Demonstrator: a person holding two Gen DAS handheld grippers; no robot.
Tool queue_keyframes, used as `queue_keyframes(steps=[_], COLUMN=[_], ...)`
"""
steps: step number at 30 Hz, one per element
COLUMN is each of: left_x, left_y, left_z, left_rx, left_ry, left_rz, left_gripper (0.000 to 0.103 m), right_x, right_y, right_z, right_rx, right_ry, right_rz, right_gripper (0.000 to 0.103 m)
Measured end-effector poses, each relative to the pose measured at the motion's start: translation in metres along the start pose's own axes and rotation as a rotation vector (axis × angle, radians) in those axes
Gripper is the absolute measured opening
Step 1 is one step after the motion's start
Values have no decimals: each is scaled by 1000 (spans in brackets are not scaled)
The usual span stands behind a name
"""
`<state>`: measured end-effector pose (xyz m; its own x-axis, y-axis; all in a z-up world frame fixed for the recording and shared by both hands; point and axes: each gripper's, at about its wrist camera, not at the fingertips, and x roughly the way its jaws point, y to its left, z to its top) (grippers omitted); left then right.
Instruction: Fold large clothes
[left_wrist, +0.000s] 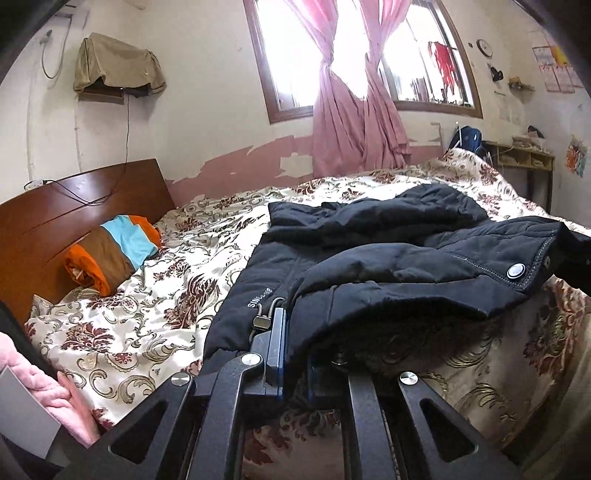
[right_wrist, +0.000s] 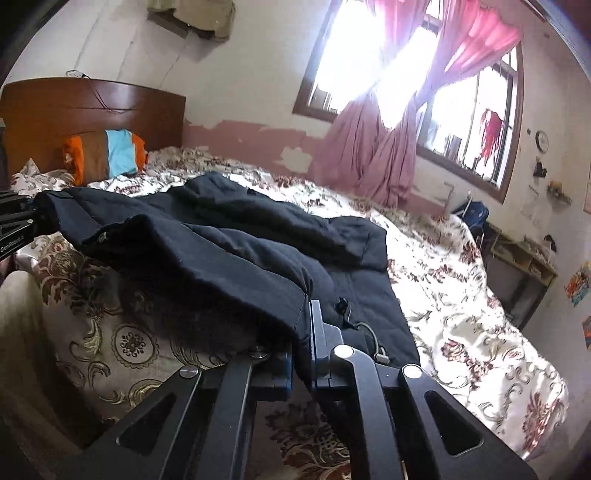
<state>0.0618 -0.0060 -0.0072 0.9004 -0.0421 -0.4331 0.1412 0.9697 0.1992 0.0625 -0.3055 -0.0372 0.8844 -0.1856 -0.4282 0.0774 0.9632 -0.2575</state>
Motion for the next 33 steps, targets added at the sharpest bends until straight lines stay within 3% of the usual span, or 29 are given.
queue_keyframes(steps=[9, 14, 28, 33], left_x=[-49, -56, 25, 71], left_y=[9, 9, 13, 6], left_z=[28, 57, 150, 181], left_rx=[-10, 7, 17, 89], left_ry=[-24, -84, -175, -172], left_rz=[-15, -21, -11, -2], left_gripper=[7, 7, 7, 7], right_x=[-53, -57, 28, 77], right_y=[-11, -26, -46, -52], right_z=[27, 46, 128, 157], right_rx=[12, 42, 18, -37], right_ry=[-63, -108, -264, -269], right_rz=[20, 7, -54, -73], right_gripper=[5, 5, 4, 4])
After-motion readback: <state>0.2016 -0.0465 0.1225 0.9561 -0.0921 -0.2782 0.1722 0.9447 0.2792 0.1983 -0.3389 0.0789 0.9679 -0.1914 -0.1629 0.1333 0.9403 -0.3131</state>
